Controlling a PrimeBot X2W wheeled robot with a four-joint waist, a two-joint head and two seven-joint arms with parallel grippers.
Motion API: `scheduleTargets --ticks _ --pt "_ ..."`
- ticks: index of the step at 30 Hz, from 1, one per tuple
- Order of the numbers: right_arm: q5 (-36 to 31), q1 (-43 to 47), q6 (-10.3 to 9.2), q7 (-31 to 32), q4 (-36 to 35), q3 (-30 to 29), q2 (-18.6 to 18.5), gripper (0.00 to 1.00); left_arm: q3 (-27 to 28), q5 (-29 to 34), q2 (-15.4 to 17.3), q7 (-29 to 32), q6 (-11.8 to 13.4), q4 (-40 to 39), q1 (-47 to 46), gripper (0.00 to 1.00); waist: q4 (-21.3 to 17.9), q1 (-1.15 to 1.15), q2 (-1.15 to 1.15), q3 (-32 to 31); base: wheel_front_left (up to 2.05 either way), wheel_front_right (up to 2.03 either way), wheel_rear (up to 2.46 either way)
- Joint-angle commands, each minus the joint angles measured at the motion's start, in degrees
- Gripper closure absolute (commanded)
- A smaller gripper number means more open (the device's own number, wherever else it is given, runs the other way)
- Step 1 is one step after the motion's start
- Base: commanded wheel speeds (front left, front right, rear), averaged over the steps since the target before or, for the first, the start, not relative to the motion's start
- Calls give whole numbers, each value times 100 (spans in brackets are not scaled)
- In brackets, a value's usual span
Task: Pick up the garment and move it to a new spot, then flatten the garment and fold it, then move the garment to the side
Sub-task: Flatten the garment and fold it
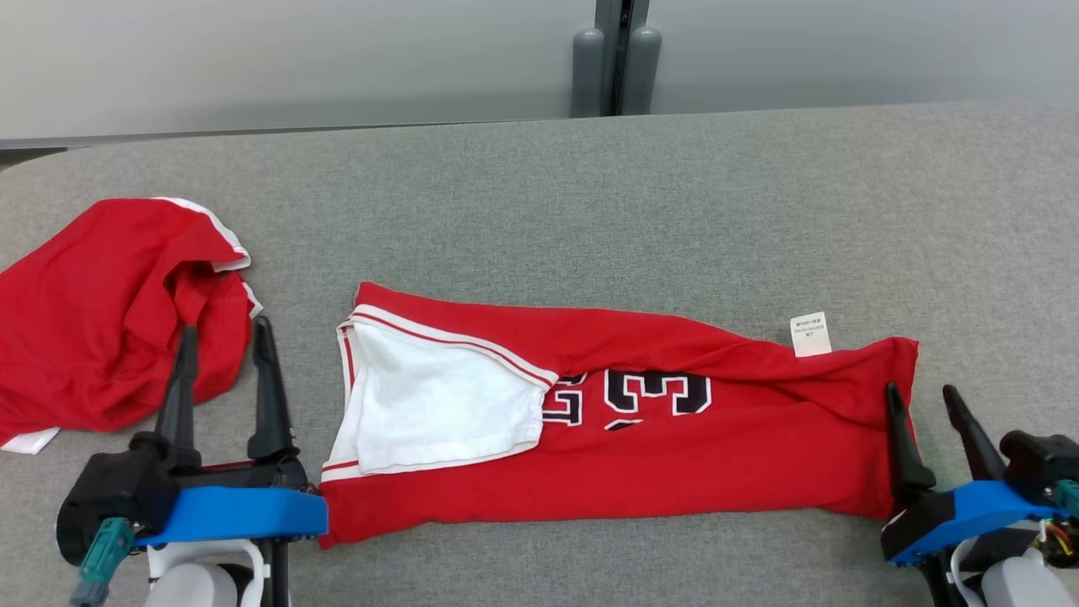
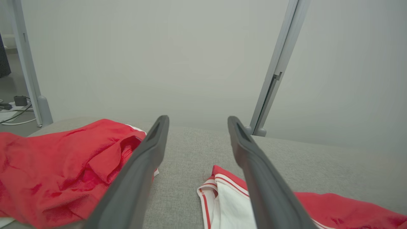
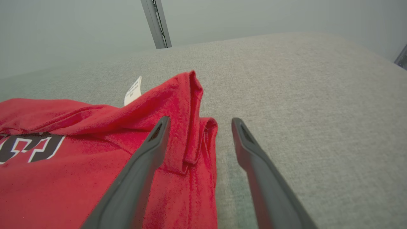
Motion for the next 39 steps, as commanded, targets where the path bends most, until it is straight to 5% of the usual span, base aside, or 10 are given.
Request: scheduleTargets --ticks 1,12,13,14,31,39 --pt "-9 -120 1 -22 165 19 8 0 165 137 -120 -25 -77 -12 52 0 8 0 0 7 0 0 0" --pt "181 -589 1 -39 1350 219 121 0 1013 813 -701 -26 -679 169 82 0 71 0 0 73 0 0 0" --pt "235 -624 1 -33 1470 242 144 33 1057 861 -748 -25 -727 192 66 0 82 0 0 73 0 0 0" --pt "375 -679 2 -21 1630 280 172 100 1163 951 -823 -25 -804 226 47 0 92 0 0 65 0 0 0" --pt "181 -1355 1 -36 1259 -748 -765 100 1578 1357 -1072 -25 -1129 324 -15 0 44 0 0 -40 0 0 0" --pt "51 -1210 1 -37 603 -328 -429 100 1589 1284 -1084 -26 -1114 344 61 0 23 0 0 -80 0 0 0"
